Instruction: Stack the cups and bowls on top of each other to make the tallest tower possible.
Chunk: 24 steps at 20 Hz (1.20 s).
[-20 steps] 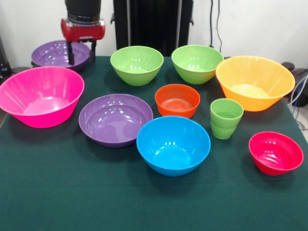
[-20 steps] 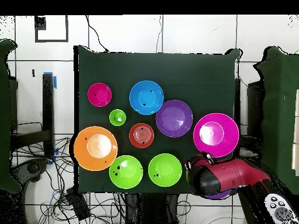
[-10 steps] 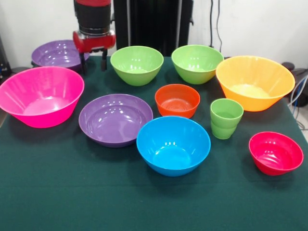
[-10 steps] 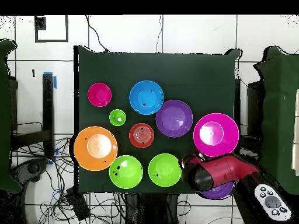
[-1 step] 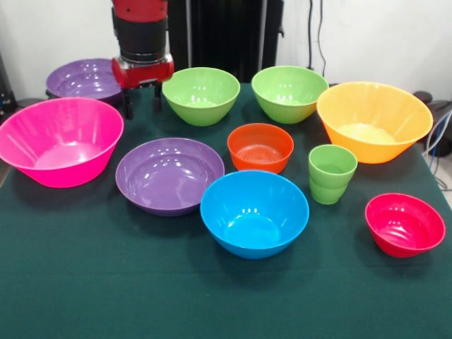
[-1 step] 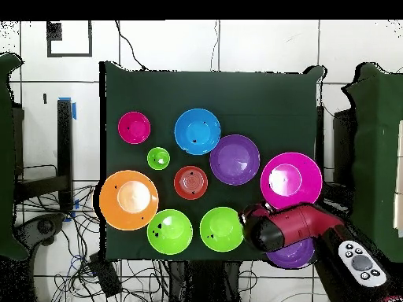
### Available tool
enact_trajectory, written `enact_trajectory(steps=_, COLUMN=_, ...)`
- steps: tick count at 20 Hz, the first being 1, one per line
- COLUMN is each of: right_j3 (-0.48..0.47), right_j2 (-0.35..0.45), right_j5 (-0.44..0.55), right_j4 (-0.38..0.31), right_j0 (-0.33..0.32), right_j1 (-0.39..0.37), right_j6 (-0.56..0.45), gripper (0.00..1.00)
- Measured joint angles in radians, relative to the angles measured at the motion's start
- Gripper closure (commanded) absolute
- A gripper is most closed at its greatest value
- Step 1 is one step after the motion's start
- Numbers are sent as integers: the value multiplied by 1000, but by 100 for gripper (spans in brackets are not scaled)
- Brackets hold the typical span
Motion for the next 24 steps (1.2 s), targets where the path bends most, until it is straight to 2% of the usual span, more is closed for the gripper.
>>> enact_trajectory(steps=7, right_j3=-1, right_j2=0, right_j5=0, right_j4=0, right_j0=0, right_j1=-17, right_j6=0, gripper=0)
enact_trajectory(steps=18, right_j3=12, right_j2=0, right_j5=0, right_j4=10, right_j0=-13, right_j1=-129, right_j6=0, gripper=0)
enact_trajectory(steps=24, right_j3=12, right_j2=0, right_j5=0, right_j4=10, right_j0=-13, right_j1=-149, right_j6=0, gripper=0)
